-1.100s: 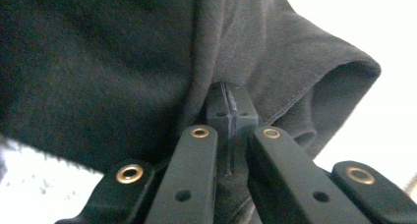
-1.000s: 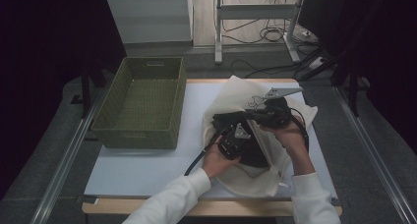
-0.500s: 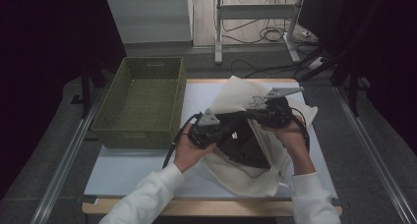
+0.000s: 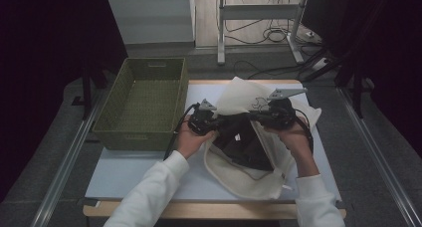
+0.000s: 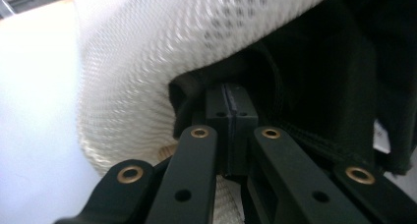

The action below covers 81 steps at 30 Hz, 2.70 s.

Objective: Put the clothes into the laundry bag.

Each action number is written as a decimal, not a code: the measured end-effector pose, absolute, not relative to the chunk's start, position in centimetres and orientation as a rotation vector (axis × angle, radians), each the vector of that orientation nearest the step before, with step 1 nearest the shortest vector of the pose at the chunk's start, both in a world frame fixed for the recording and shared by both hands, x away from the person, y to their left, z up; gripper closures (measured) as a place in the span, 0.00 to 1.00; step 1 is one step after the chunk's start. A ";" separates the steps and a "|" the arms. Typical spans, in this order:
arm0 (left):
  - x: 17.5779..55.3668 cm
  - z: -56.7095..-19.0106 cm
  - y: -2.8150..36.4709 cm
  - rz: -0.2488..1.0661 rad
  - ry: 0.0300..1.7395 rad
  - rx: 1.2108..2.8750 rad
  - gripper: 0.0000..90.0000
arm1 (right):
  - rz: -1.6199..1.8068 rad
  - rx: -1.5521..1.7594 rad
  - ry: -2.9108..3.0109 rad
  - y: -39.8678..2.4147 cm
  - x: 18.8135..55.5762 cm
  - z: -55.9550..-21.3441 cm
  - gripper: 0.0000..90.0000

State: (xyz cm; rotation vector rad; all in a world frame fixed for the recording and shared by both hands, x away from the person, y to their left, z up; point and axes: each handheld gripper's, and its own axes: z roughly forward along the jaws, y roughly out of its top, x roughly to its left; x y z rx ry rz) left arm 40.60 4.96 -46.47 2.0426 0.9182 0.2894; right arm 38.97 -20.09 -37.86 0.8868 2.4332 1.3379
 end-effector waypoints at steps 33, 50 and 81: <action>38.6 -48.5 2.8 0.335 0.855 2.106 1.00 | 1.353 0.891 2.432 -20.0 39.1 -38.1 0.96; 32.9 -48.0 5.0 0.311 0.748 2.098 1.00 | 1.339 0.890 2.443 -19.6 39.1 -38.4 0.96; 33.0 -52.1 11.2 0.407 0.978 2.138 1.00 | 1.267 0.834 2.503 -18.2 38.2 -38.8 0.96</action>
